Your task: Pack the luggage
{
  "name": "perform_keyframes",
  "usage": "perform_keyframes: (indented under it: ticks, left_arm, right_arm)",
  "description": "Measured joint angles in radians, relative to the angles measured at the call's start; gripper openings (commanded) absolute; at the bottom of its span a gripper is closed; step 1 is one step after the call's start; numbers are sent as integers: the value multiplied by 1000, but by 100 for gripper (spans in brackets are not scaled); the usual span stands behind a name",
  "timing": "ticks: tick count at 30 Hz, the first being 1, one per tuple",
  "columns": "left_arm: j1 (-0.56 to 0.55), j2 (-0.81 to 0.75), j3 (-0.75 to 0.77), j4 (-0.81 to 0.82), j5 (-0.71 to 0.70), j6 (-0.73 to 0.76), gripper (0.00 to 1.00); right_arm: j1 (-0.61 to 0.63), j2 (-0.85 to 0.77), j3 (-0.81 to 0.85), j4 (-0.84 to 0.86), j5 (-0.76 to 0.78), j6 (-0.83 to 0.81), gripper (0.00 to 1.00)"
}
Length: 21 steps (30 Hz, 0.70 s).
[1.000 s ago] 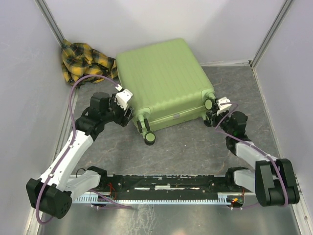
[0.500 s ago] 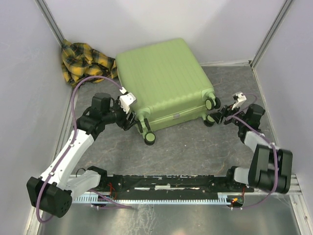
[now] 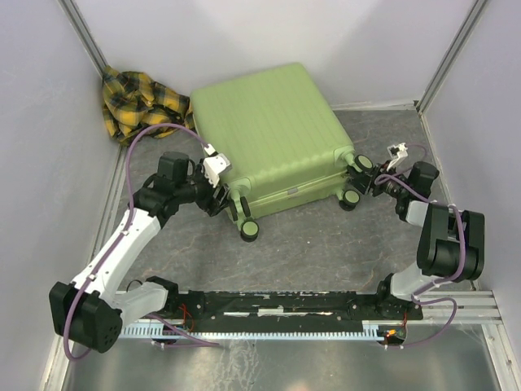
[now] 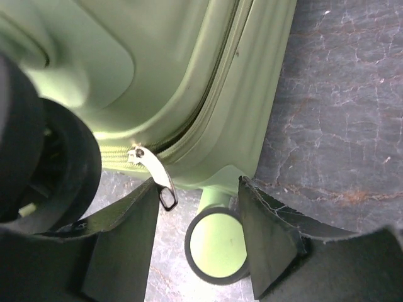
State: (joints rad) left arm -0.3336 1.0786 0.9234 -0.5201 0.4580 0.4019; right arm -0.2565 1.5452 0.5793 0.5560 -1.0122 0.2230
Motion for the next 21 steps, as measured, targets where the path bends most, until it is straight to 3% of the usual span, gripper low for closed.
perform_keyframes:
  ticks: [5, 11, 13, 15, 18, 21]
  left_arm:
    - [-1, 11, 0, 3, 6, 0, 75]
    - [-1, 16, 2, 6, 6, 0, 75]
    - [-1, 19, 2, 6, 6, 0, 75]
    - [-1, 20, 3, 6, 6, 0, 75]
    - [-1, 20, 3, 5, 4, 0, 75]
    - [-1, 16, 3, 2, -3, 1, 75]
  right_arm:
    - [2, 40, 24, 43, 2, 69, 63]
    - [14, 42, 24, 64, -5, 102, 39]
    - [19, 42, 24, 73, -19, 106, 36]
    - [20, 42, 25, 74, -37, 104, 40]
    - [19, 30, 38, 9, -42, 49, 59]
    - [8, -3, 71, -178, -66, -73, 74]
